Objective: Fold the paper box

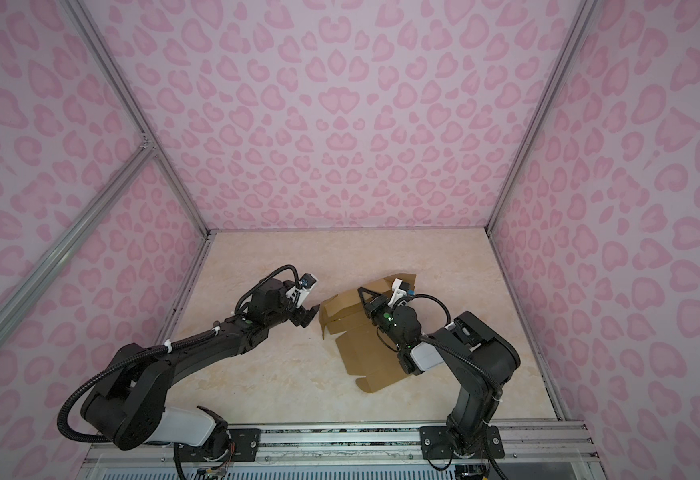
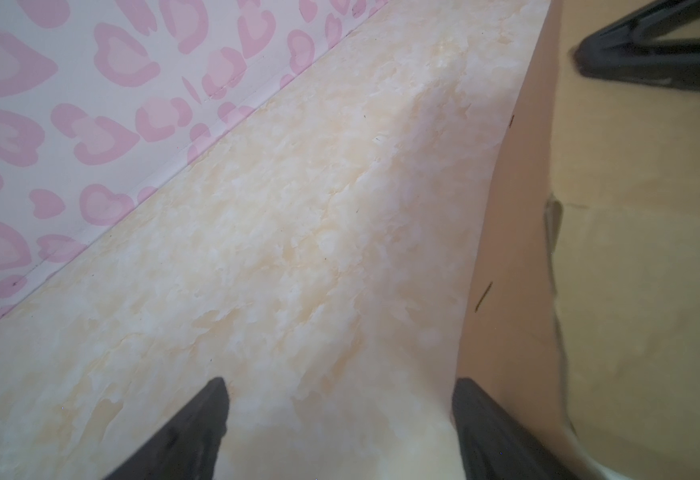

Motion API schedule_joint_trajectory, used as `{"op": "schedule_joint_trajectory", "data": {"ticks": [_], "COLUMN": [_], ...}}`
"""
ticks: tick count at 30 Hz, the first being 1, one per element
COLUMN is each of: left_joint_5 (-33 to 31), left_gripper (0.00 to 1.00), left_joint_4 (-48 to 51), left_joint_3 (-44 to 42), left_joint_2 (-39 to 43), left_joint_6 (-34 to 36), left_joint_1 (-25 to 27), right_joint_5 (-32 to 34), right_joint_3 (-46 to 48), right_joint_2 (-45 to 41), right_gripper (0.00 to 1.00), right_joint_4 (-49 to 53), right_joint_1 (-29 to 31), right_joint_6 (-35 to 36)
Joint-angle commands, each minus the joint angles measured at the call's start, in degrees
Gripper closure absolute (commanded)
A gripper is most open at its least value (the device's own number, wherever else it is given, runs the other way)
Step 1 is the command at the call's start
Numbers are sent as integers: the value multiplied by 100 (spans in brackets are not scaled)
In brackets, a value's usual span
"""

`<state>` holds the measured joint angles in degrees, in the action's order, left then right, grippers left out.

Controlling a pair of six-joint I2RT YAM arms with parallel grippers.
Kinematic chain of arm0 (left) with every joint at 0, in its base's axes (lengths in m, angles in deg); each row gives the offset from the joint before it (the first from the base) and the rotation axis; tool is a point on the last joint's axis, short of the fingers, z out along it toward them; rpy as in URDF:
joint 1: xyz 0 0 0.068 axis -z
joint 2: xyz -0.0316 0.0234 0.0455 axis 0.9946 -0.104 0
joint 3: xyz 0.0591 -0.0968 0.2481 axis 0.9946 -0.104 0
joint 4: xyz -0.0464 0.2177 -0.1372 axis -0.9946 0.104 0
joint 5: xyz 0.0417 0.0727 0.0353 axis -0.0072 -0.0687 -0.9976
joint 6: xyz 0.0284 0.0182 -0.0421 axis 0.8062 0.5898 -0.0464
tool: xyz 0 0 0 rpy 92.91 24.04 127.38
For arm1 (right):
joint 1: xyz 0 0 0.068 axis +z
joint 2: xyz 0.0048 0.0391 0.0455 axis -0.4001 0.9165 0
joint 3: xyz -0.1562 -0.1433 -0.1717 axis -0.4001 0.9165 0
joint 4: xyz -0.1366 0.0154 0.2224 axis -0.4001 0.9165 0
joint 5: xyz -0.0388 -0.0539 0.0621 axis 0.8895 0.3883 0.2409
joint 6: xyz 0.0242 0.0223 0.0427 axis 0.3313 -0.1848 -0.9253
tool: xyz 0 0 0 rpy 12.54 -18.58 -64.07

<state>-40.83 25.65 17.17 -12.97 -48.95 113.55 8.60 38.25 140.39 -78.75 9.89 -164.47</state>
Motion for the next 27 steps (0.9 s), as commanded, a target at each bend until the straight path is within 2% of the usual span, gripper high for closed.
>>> {"op": "schedule_joint_trajectory", "data": {"ticks": [1, 17, 27], "left_joint_5": [111, 12, 23], "left_gripper": [12, 12, 11], "left_joint_4": [-37, -171, 304], "left_joint_3": [-12, -214, -148], "left_joint_2": [11, 248, 503], "left_joint_6": [82, -259, -375], "left_joint_1": [94, 432, 467], "right_joint_5": [-34, 138, 211], "right_joint_3": [38, 252, 216], "right_joint_2": [-44, -368, -684], "right_gripper": [93, 93, 93], "right_joint_4": [550, 883, 1381], "right_joint_1": [45, 66, 10], "right_joint_6": [224, 551, 897]}}
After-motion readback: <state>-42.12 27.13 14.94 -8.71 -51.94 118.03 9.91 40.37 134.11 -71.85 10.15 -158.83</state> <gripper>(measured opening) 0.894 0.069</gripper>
